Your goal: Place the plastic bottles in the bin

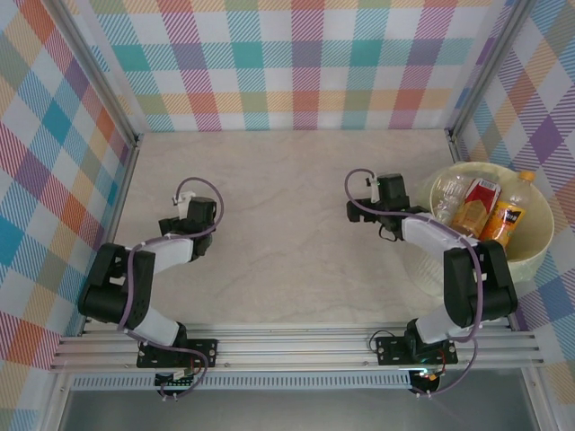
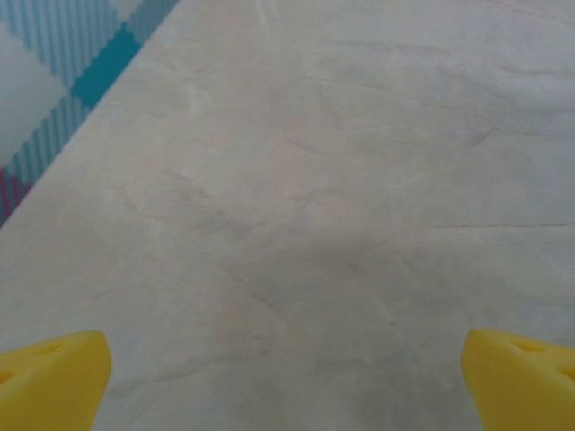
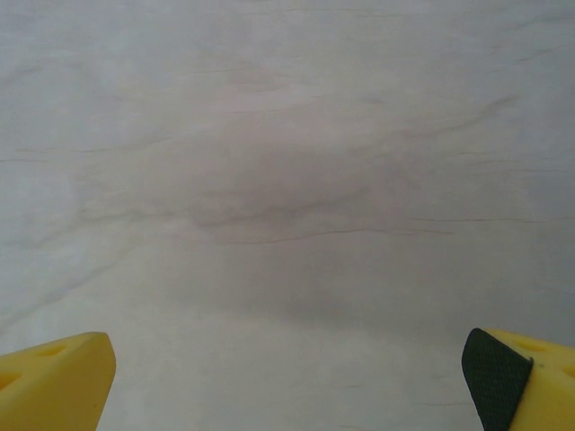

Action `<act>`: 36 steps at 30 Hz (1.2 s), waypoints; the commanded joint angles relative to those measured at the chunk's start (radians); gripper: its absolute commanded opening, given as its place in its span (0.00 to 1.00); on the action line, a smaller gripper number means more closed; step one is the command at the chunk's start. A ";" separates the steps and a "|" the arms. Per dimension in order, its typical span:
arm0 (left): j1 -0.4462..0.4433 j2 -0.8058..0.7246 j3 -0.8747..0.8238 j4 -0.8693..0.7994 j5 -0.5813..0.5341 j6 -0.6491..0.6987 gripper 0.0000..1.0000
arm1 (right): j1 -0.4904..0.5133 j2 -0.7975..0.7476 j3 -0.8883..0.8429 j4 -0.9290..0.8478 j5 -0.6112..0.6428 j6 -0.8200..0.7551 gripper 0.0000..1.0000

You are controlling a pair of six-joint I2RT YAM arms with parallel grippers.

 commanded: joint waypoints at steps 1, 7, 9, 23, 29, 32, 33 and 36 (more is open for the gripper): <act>0.023 0.027 0.015 0.185 0.090 0.113 1.00 | -0.034 0.016 -0.004 0.040 0.066 -0.074 1.00; 0.083 -0.032 -0.235 0.592 0.304 0.137 1.00 | -0.104 -0.011 -0.187 0.303 -0.045 -0.114 1.00; 0.086 0.036 -0.297 0.775 0.334 0.152 1.00 | -0.124 -0.025 -0.209 0.349 -0.074 -0.115 1.00; 0.115 0.025 -0.235 0.632 0.359 0.124 1.00 | -0.214 0.043 -0.473 1.008 -0.192 -0.072 1.00; 0.115 0.028 -0.234 0.632 0.358 0.124 1.00 | -0.238 0.020 -0.430 0.876 -0.183 -0.040 1.00; 0.115 0.029 -0.230 0.626 0.358 0.123 1.00 | -0.238 0.022 -0.430 0.882 -0.181 -0.038 1.00; 0.115 0.029 -0.230 0.626 0.358 0.125 1.00 | -0.238 0.022 -0.428 0.878 -0.180 -0.038 1.00; 0.115 0.029 -0.232 0.627 0.357 0.125 1.00 | -0.239 0.022 -0.428 0.879 -0.180 -0.036 1.00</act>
